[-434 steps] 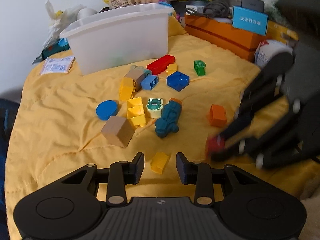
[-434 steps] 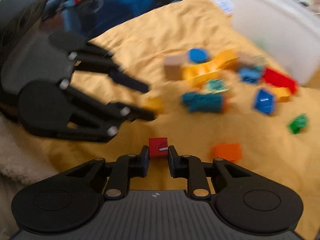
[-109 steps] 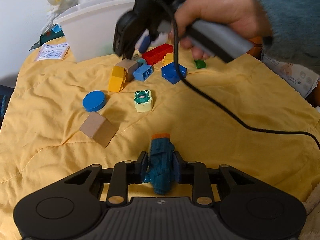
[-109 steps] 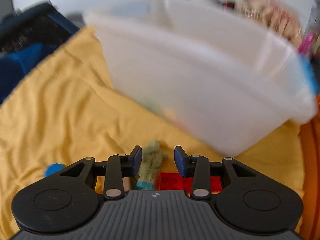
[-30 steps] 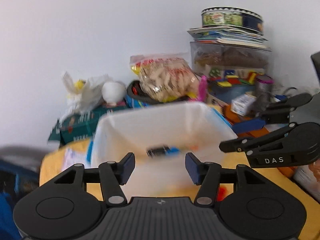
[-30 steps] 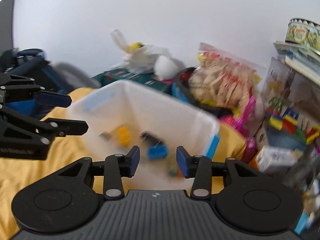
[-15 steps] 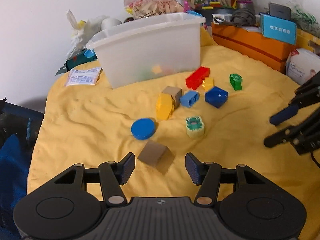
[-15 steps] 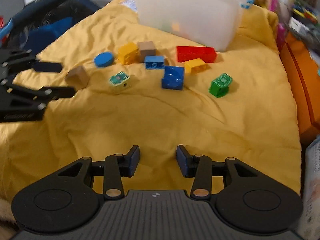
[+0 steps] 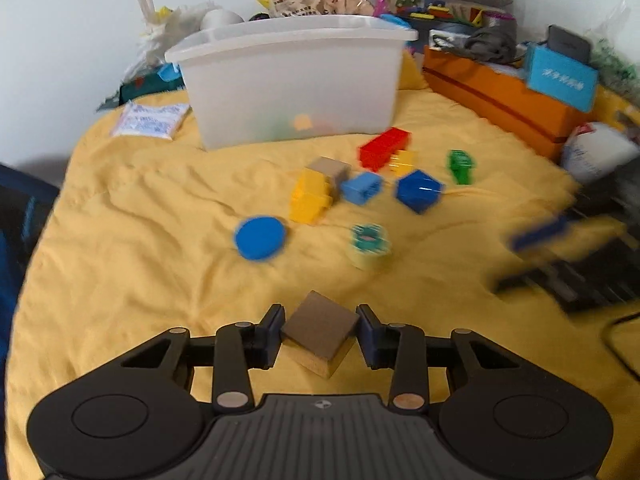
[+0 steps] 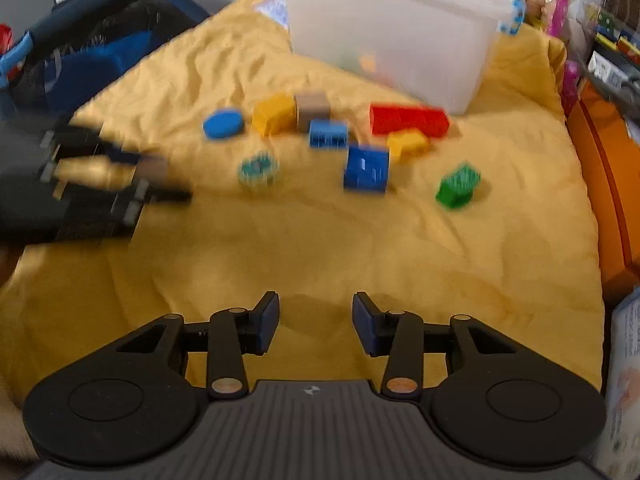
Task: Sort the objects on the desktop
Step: 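Move both open grippers back from the bin to the table, then grasp the dark wooden cube with the left gripper while the right grasps the light wooden cube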
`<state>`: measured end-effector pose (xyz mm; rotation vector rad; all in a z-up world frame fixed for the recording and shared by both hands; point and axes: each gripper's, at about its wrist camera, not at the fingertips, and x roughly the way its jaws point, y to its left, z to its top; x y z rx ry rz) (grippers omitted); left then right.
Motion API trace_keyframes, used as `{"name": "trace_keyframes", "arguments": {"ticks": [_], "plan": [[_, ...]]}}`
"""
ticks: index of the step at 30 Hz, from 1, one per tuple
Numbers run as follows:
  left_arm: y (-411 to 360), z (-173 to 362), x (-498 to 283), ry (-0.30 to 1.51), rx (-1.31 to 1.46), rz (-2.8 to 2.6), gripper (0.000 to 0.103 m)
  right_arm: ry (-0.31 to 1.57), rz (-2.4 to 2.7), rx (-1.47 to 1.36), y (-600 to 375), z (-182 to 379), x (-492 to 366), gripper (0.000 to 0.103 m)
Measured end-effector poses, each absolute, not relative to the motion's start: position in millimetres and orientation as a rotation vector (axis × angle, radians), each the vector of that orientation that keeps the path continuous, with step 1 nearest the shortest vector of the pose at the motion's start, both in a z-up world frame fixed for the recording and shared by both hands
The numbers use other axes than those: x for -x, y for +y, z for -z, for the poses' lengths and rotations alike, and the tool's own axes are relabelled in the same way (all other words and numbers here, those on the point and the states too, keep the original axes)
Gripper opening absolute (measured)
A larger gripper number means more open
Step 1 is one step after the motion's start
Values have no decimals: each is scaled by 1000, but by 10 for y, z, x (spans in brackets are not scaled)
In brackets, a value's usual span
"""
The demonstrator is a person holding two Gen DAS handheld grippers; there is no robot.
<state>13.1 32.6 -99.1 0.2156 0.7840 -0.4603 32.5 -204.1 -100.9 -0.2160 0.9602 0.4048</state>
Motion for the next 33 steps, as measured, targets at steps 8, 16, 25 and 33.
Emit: {"name": "trace_keyframes", "arguments": {"ticks": [8, 16, 25, 33], "plan": [[229, 1084, 310, 780, -261, 528, 42, 725, -430, 374, -1558, 762, -1065, 44], [283, 1129, 325, 783, -224, 519, 44, 797, -457, 449, -1222, 1076, -1487, 44], [319, 1156, 345, 753, -217, 524, 45, 768, -440, 311, -1454, 837, -1215, 33], [260, 1155, 311, 741, -251, 541, 43, 840, -408, 247, -1916, 744, -414, 33]]}}
